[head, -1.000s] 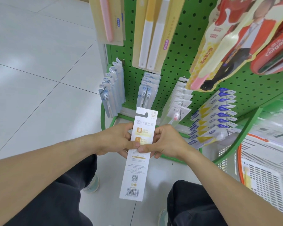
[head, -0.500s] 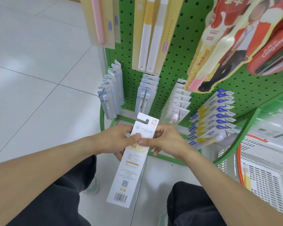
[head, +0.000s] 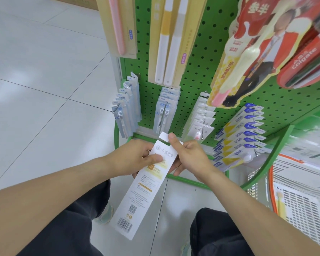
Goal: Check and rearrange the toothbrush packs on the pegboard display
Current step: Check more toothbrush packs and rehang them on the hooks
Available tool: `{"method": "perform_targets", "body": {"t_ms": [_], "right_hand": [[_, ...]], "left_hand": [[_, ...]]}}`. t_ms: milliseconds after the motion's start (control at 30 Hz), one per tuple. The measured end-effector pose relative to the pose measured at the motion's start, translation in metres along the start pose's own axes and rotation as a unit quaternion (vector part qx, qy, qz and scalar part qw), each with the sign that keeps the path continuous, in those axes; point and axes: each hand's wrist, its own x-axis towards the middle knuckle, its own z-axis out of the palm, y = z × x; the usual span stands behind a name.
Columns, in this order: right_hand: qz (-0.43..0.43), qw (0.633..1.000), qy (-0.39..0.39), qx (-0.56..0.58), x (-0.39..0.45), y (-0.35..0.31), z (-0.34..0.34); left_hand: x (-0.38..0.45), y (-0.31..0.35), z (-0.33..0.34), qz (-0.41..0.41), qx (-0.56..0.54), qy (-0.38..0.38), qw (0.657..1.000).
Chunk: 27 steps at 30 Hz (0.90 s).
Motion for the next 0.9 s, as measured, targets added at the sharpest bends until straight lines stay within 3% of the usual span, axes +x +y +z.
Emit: {"method": "perform_targets", "body": {"t_ms": [100,167,400,533,733,900], "right_hand": [[-0.024,0.999,0.027,0.002,-0.001,-0.002,0.002],[-0.034,0.999,0.041,-0.007,-0.002,-0.003,0.002],[-0.080,0.984,0.082,-0.133,-0.020,-0.007,0.008],[-0.100,0.989,0.054,-0.095,-0.031,-0.003,0.009],[-0.200,0.971,0.083,-0.098,-0.039,0.001,-0.001],[-0.263,0.956,0.132,0.002,-0.046,-0.013,-0.001]], "left_hand": [[0.001,0.002,0.008,0.005,0.177,0.093,0.980],[0.000,0.003,0.017,-0.004,0.237,0.116,0.965],[-0.005,0.006,0.050,-0.009,0.306,0.073,0.949],[-0.002,0.004,0.051,-0.015,0.352,0.026,0.935],[-0.013,0.029,0.020,0.047,0.090,0.159,0.982],[-0.032,0.036,-0.005,0.080,-0.129,0.078,0.985]]}}
